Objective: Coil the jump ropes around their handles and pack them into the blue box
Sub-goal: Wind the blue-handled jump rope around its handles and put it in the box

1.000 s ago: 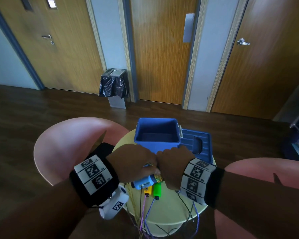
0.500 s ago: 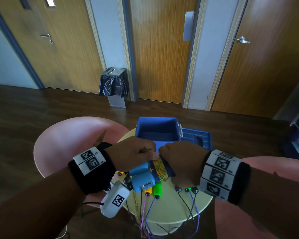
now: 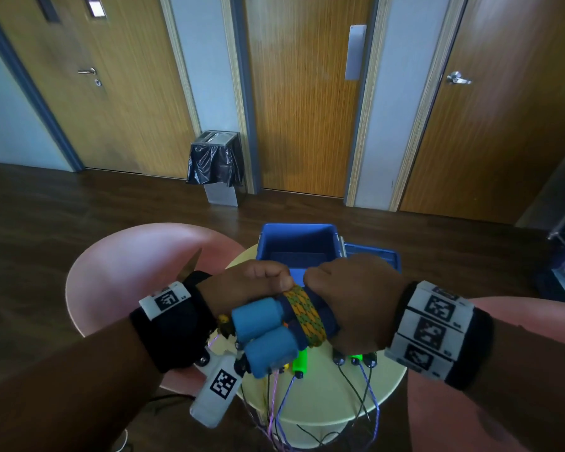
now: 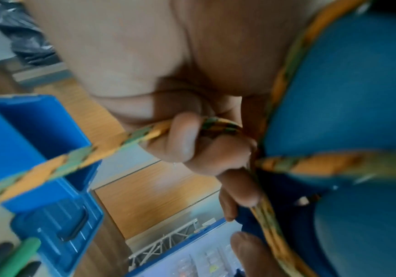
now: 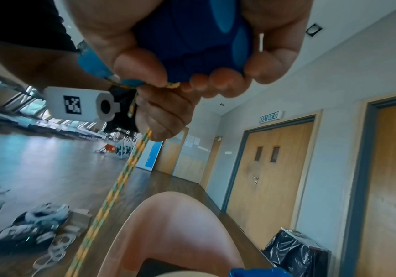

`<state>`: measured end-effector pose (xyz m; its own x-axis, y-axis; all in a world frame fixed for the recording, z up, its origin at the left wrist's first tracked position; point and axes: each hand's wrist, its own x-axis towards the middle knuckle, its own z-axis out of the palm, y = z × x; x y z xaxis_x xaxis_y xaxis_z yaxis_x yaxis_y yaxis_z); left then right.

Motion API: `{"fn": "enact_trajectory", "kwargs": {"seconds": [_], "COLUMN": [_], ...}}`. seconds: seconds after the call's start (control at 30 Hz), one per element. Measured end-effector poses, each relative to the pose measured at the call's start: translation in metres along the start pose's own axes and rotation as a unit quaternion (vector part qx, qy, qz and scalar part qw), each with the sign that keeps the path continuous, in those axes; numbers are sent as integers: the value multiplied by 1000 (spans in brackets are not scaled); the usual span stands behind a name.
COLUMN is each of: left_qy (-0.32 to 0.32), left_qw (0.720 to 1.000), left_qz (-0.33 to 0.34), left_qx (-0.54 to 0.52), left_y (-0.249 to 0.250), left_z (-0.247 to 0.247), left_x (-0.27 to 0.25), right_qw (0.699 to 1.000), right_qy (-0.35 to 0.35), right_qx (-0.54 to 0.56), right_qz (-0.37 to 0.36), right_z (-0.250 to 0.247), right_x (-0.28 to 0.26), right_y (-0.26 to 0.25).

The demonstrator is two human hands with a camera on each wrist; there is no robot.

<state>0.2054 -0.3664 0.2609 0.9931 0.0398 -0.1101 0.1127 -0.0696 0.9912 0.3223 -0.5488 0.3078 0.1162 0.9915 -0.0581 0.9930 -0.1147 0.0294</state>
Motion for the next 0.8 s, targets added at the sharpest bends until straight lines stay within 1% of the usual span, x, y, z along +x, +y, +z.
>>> {"fn": "enact_trajectory", "kwargs": {"seconds": [0.07, 0.13, 0.2, 0.23, 0.27, 0.3, 0.33, 0.37, 0.4, 0.43, 0.47, 0.5, 0.53, 0.57, 0.6, 0.67, 0.8], "left_qy": [23, 71, 153, 204, 248, 297, 299, 320, 308, 338, 354, 392, 417, 430, 402, 366, 332], "left_qw": [995, 985, 973, 971, 962, 952, 949, 942, 945, 932, 923, 908, 891, 877, 889, 910, 927], "left_qz": [-24, -39, -4, 30, 41, 66, 93, 104, 107, 96, 97, 90, 126, 153, 159, 134, 115], "left_qx": [-97, -155, -173, -119, -110, -43, -24, 5, 26, 90, 118, 118, 132, 153, 150, 140, 133], "left_y": [-8, -26, -37, -42, -40, -36, -32, -29, -23, -26, -23, -23, -22, -20, -19, -20, -22], "left_z": [-3, -2, 14, 25, 39, 53, 65, 71, 80, 78, 80, 79, 79, 78, 77, 79, 91], "left_x": [2, 4, 5, 4, 5, 4, 3, 5, 5, 7, 7, 8, 7, 9, 10, 10, 5], "right_qw": [1000, 998, 992, 986, 982, 979, 976, 974, 972, 969, 968, 967, 967, 966, 965, 965, 962], "right_qy": [19, 50, 102, 134, 149, 154, 158, 165, 170, 176, 178, 180, 180, 183, 180, 167, 151], "right_qx": [17, 9, 37, 59, 70, 72, 70, 68, 70, 75, 78, 81, 83, 83, 82, 85, 76], "right_qz": [17, 41, 64, 78, 96, 114, 129, 141, 149, 154, 159, 159, 162, 164, 171, 186, 213], "right_z": [-10, -17, -20, -19, -18, -20, -21, -22, -22, -21, -21, -20, -18, -17, -18, -18, -13], "right_x": [0, 0, 0, 0, 1, 2, 3, 4, 3, 3, 3, 3, 3, 3, 4, 4, 6], "right_y": [-2, -4, -7, -6, -4, -4, -4, -5, -6, -7, -9, -11, -12, -12, -12, -11, -6]}}
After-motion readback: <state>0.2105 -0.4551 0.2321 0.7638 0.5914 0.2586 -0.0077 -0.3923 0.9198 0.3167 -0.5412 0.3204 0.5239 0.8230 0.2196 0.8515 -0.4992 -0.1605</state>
